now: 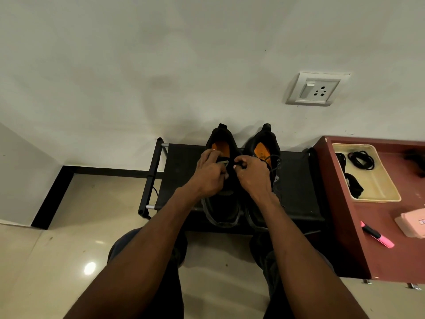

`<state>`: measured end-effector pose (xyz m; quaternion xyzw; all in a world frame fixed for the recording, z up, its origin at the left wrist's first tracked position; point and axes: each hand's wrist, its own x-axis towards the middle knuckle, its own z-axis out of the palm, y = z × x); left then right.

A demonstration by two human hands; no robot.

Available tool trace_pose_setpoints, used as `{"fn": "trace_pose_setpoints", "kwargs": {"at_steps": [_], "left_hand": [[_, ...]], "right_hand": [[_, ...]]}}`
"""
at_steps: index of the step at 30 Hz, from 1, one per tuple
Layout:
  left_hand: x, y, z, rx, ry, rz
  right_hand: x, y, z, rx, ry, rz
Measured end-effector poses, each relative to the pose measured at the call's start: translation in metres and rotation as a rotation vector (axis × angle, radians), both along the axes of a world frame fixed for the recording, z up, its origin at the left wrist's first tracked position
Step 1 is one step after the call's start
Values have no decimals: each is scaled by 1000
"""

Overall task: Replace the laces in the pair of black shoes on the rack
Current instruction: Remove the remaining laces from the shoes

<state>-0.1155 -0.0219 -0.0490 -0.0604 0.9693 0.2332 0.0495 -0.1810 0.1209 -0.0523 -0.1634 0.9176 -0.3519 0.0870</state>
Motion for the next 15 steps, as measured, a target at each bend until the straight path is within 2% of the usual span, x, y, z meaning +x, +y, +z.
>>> {"fn": "trace_pose_setpoints", "kwargs": {"at_steps": [3, 8, 10, 12, 15], "left_hand": [[0, -10, 10, 220, 132, 244], [3, -49, 24, 582, 501, 975], [4, -58, 18, 674, 476, 1150], [5, -55, 15, 558, 420, 1125], [4, -40, 16, 334, 508, 821]], "right_hand": [[-1, 1, -3, 4, -10, -17], [-2, 1, -1, 13, -28, -31], [-1, 0, -1, 12, -29, -24], [-1, -1, -2, 14, -24, -22], [-1, -1, -2, 17, -21, -24]]}}
